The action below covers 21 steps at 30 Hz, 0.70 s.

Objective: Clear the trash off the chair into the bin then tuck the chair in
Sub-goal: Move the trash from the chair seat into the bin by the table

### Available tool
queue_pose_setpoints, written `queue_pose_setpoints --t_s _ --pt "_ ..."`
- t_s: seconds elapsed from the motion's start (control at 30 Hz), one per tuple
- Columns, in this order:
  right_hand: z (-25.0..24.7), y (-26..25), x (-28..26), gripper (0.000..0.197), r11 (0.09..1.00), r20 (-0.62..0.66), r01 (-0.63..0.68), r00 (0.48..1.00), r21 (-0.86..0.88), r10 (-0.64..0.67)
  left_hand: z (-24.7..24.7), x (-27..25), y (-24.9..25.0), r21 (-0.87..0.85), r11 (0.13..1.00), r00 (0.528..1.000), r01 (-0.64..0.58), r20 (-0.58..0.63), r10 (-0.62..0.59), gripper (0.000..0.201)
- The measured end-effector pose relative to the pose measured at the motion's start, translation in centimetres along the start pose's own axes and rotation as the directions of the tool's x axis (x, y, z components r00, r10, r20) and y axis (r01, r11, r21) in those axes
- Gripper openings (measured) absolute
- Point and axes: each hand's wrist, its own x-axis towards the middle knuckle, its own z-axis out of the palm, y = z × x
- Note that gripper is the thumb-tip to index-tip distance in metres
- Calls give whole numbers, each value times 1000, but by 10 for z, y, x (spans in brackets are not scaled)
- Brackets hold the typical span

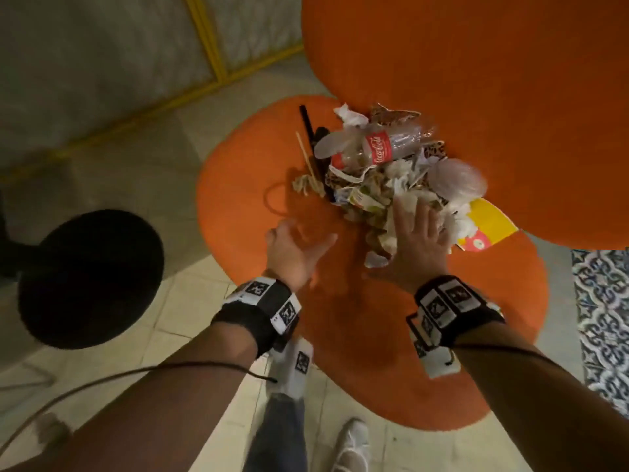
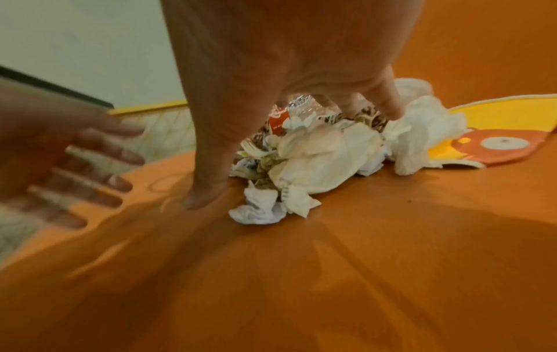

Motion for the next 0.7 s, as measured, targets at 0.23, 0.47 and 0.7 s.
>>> queue_pose_setpoints --t_s 0.23,0.47,0.7 --pt "7 -6 33 132 985 138 -22 989 -171 46 8 75 75 74 987 989 -142 58 138 94" --pt "5 -15 40 70 991 39 -41 998 -131 46 38 92 65 400 833 920 -383 250 303 99" --pt "6 -12 49 70 990 86 -54 994 -126 65 48 104 59 632 654 909 -416 274 314 80"
